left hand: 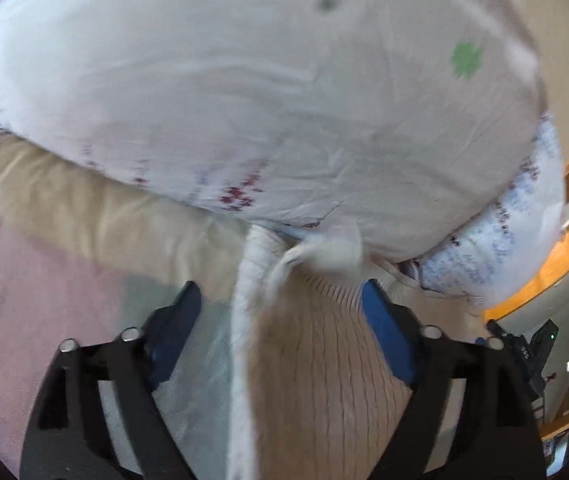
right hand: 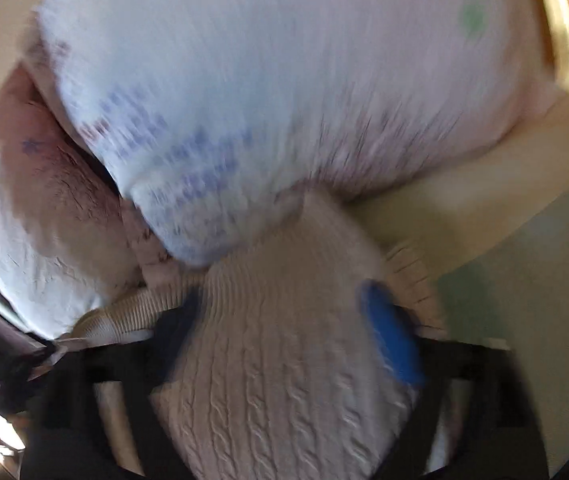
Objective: Fold small clothes
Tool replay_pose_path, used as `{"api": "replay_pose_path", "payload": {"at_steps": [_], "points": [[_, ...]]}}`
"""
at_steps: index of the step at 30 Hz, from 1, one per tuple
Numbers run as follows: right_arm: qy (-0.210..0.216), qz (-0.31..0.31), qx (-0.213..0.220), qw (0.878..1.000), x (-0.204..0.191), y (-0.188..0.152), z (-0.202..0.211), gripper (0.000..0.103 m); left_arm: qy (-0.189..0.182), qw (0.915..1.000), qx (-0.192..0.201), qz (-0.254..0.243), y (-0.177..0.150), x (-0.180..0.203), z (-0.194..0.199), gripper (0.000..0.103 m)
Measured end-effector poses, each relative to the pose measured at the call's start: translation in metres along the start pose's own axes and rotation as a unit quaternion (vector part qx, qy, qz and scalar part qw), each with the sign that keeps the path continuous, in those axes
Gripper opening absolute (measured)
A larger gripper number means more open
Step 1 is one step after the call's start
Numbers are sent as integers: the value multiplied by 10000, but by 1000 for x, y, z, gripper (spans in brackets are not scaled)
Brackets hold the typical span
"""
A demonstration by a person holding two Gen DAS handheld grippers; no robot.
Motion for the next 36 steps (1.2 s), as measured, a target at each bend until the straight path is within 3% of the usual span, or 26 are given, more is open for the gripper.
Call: {"api": "replay_pose_path", "payload": {"at_steps": [3, 7, 9, 10, 12, 14, 16, 19, 22, 25, 26, 27, 28, 29, 30, 31, 32, 34, 36], "points": [[160, 134, 7, 9998, -1, -4, 20, 102, -190, 9990, -387, 142, -16, -9, 1, 81], [259, -66, -377, 9989, 7, -5, 16, 102, -577, 9941, -857, 340, -38, -5, -22, 65], [293, -218, -493, 9981, 17, -8, 21, 102, -476, 9962, -714, 165, -43, 8, -27, 61], [321, -296, -536, 9976, 20, -9, 22, 102, -598, 9948, -778, 257, -44, 10, -34, 40], [383, -451, -624, 9963, 27, -11, 26, 102, -748, 9922, -712, 698, -47, 8, -38, 29], [427, -520, -644, 9957, 29, -13, 28, 102, -918, 9894, -633, 927, -45, 14, -35, 23], [416, -505, -496, 9966, 40, -8, 45, 102, -1145, 9895, -421, 774, -33, 37, -24, 21], [311, -487, -105, 9983, 56, 4, 71, 102, -1663, 9860, -81, 126, -7, 119, -13, 20], [201, -522, 183, 9983, 66, 15, 88, 102, -2403, 9706, -77, -73, 4, 196, -38, 21], [214, -650, 133, 9976, 72, 23, 82, 102, -3576, 9322, -553, 65, -6, 275, -100, 31], [154, -660, 79, 9977, 74, 26, 79, 102, -4108, 9069, -856, 382, -15, 294, -125, 31], [61, -645, 2, 9979, 76, 28, 73, 102, -4314, 8941, -1042, 606, -21, 303, -137, 31], [0, -627, -58, 9980, 79, 31, 72, 102, -4371, 8893, -1147, 698, -26, 308, -142, 31], [6, -609, -125, 9981, 81, 33, 71, 102, -4285, 8955, -1064, 552, -28, 307, -136, 36], [89, -591, -173, 9981, 82, 34, 73, 102, -4014, 9114, -874, 245, -26, 300, -124, 41], [189, -567, -218, 9980, 81, 36, 74, 102, -3778, 9229, -743, 89, -25, 294, -117, 57], [281, -519, -273, 9979, 80, 37, 74, 101, -3209, 9457, -478, -172, -22, 278, -102, 71], [370, -370, -520, 9973, 72, 38, 63, 91, -2442, 9681, -265, -490, -22, 256, -87, 75], [284, -282, -939, 9948, 63, 36, 42, 85, -1785, 9805, -408, -712, -28, 233, -81, 77]]}}
Point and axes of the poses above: each gripper's, at about its wrist camera, not at the fingertips, and z roughly against the way its jaws point, x to its right, y to its top, the point moved 2 cm from there along -z, roughly the way its jaws point, and after that the axes turned 14 degrees about -z, right-handed, at the moved point
